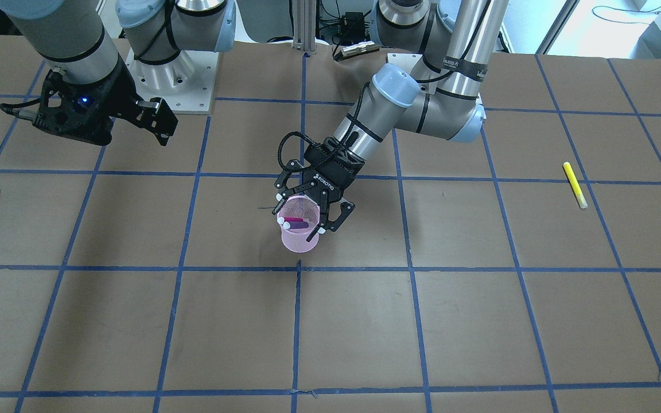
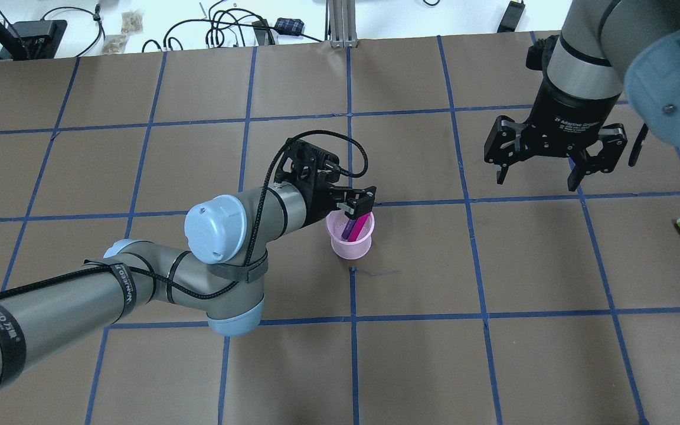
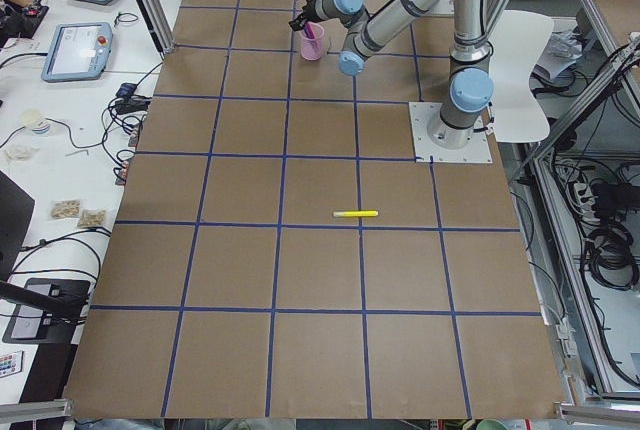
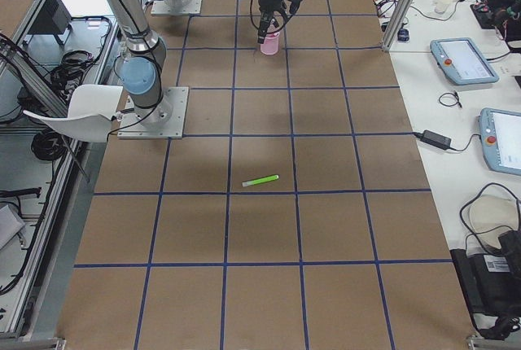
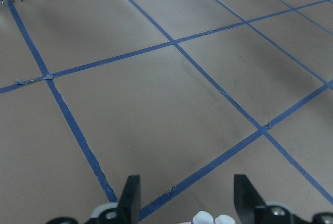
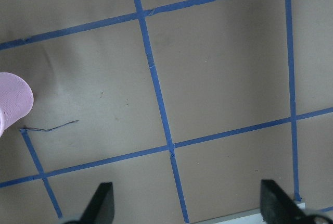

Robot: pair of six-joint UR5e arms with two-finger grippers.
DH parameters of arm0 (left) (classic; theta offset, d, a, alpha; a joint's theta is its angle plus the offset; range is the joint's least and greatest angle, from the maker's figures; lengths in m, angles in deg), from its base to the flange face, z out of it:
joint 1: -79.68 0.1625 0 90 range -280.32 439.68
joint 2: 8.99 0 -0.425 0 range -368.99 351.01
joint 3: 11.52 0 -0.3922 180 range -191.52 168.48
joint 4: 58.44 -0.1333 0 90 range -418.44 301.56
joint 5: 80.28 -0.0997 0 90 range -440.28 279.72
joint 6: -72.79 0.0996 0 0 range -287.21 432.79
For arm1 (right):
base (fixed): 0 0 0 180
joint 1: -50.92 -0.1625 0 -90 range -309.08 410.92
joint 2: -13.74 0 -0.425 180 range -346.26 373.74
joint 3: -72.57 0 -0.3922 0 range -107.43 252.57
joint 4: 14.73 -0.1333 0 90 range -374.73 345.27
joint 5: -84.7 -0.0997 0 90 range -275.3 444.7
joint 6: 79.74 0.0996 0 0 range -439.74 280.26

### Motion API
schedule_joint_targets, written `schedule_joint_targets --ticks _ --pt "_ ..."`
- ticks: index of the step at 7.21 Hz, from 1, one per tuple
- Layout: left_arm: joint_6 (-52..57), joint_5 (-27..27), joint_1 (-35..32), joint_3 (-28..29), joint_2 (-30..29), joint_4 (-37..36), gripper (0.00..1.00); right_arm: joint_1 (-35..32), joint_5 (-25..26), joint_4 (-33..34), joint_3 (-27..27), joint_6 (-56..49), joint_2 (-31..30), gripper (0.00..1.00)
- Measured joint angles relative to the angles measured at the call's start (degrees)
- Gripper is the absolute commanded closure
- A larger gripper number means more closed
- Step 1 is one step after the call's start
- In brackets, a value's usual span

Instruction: Insert purple and pink pens into pink cup

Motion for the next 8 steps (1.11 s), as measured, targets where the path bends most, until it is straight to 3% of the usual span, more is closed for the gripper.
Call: schedule_joint_targets --ticks 1,2,5,8 --pt "-0.1 -0.9 0.3 2.3 0.7 4.6 0.12 0.0 0.0 0.1 0.0 0.0 0.0 0.00" --pt "-0.1 -3.1 0.6 7.3 1.9 15.4 0.12 0.0 -0.1 0.1 0.2 0.0 0.0 0.00" --pt "0.6 -10.5 4.4 26.3 5.0 55.8 0.04 0.0 -0.8 0.0 0.4 -0.7 -1.0 0.00" --pt "0.8 -17.5 9.8 33.0 12.1 84.6 0.04 0.0 -1.2 -0.2 0.1 -10.7 -3.3 0.00"
